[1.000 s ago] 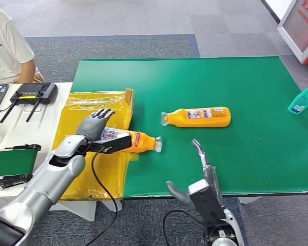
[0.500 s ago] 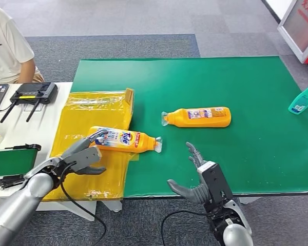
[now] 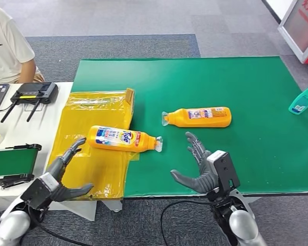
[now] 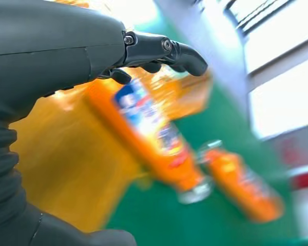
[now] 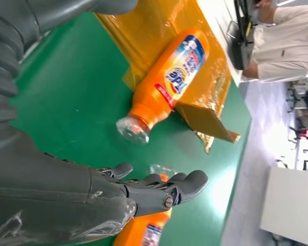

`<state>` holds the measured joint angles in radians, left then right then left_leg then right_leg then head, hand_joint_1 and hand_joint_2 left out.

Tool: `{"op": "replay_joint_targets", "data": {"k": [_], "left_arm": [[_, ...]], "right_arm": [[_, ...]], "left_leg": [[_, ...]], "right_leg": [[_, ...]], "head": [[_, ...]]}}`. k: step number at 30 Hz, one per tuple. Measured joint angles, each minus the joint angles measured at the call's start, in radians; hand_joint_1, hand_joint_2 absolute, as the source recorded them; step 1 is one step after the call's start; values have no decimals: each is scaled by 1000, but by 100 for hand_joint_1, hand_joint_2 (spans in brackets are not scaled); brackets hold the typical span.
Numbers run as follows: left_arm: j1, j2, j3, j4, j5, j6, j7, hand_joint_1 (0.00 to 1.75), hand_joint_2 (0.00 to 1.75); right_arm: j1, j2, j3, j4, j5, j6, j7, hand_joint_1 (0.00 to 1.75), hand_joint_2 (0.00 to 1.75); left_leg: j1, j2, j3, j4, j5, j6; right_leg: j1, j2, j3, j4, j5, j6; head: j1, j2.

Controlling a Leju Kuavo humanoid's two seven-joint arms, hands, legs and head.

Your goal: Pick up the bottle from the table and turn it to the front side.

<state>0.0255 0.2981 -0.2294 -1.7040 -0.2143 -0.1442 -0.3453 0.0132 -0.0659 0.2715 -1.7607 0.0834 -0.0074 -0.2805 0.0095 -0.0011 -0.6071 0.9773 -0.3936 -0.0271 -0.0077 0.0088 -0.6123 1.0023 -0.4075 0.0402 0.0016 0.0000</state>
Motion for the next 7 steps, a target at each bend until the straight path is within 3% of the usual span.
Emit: {"op": "replay_joint_targets", "data": {"k": [4,7], "left_arm": [[46,-106,25,-67,150,-32,-68,0,175],[71,-149,36,-89,246,-66,-88,0,175]], "right_arm": [[-28,3,-19,6,-3,-26,-13,0,175],[-42,3,-33,19,-37,-4,13,0,175]], "left_leg": [[-1,0,0,0,-1,1],[-1,0,0,0,-1,2]], "right_leg": [[-1,0,0,0,0,1],[-1,0,0,0,0,1]], "head": [[0,0],[0,0]]}}
